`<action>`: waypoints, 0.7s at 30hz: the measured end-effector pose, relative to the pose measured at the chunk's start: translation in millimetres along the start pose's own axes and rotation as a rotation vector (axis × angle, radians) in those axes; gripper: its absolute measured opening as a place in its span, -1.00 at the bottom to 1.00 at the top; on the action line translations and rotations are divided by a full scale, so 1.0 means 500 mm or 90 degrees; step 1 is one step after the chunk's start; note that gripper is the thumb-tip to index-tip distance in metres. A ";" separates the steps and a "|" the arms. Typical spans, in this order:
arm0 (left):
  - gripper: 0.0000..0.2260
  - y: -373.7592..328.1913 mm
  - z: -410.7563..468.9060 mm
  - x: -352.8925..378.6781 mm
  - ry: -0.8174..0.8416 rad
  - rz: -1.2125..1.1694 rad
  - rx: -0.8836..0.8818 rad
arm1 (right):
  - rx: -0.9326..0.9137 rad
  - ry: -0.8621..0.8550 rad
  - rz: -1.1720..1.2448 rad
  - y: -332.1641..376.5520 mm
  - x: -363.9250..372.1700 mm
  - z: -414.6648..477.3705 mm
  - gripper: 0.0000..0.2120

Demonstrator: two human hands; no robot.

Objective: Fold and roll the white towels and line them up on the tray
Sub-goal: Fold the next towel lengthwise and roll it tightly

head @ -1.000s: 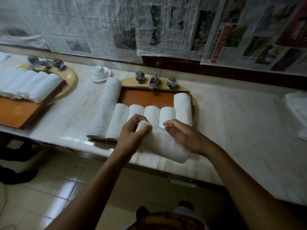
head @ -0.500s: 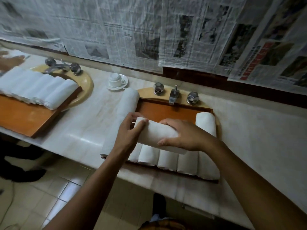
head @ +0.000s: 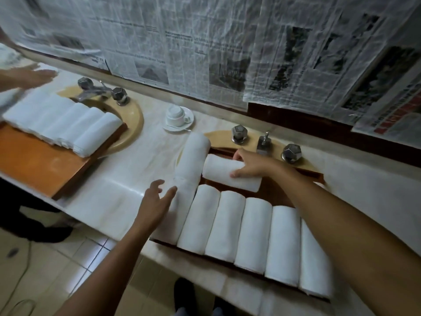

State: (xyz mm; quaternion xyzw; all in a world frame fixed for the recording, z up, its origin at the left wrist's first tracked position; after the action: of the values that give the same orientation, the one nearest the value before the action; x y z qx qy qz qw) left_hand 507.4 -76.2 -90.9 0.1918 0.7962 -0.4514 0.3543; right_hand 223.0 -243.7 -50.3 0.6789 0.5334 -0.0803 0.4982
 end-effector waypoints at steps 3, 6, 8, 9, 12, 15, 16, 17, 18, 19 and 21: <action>-0.46 0.021 0.027 0.018 0.113 0.001 -0.028 | 0.058 0.127 0.017 -0.009 0.030 0.020 -0.50; -0.34 0.028 0.033 0.029 0.169 0.011 0.016 | 0.069 0.141 0.068 -0.009 0.042 0.016 -0.59; -0.21 0.044 0.047 0.037 0.170 0.021 0.039 | 0.062 0.085 0.090 -0.011 0.042 0.015 -0.65; -0.19 0.059 0.059 0.046 0.178 0.020 0.049 | 0.054 0.052 0.092 -0.014 0.042 0.012 -0.65; -0.29 0.053 0.062 0.038 0.183 0.021 0.062 | 0.054 0.010 0.124 -0.031 0.054 -0.009 -0.49; -0.55 0.016 0.059 0.005 0.118 0.011 0.069 | 0.051 0.000 0.174 -0.041 0.071 -0.029 -0.44; -0.56 -0.001 0.071 -0.005 0.086 0.009 0.074 | 0.046 -0.004 0.182 -0.043 0.072 -0.031 -0.44; -0.55 -0.024 0.086 -0.014 0.056 0.012 0.084 | 0.042 -0.005 0.187 -0.043 0.073 -0.032 -0.42; -0.52 -0.055 0.104 -0.023 0.033 0.020 0.097 | 0.041 -0.002 0.190 -0.043 0.072 -0.033 -0.40; -0.47 -0.087 0.125 -0.025 0.022 0.034 0.114 | 0.044 0.001 0.190 -0.043 0.072 -0.032 -0.38; -0.35 -0.155 0.169 -0.015 0.035 0.083 0.129 | 0.053 0.010 0.184 -0.044 0.072 -0.031 -0.33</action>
State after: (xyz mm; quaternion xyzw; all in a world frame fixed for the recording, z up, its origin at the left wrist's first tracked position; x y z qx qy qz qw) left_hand 496.9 -188.5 -68.8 0.2902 0.7418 -0.5001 0.3396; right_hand 213.6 -210.3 -78.7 0.7692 0.4300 -0.0246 0.4720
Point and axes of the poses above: each hand's wrist, its own z-axis towards the middle knuckle, its own x-axis out of the palm, y = z × x, the point moved 4 cm from there along z, towards the middle knuckle, and after that the axes turned 15 degrees about z, right-handed, at the moved point
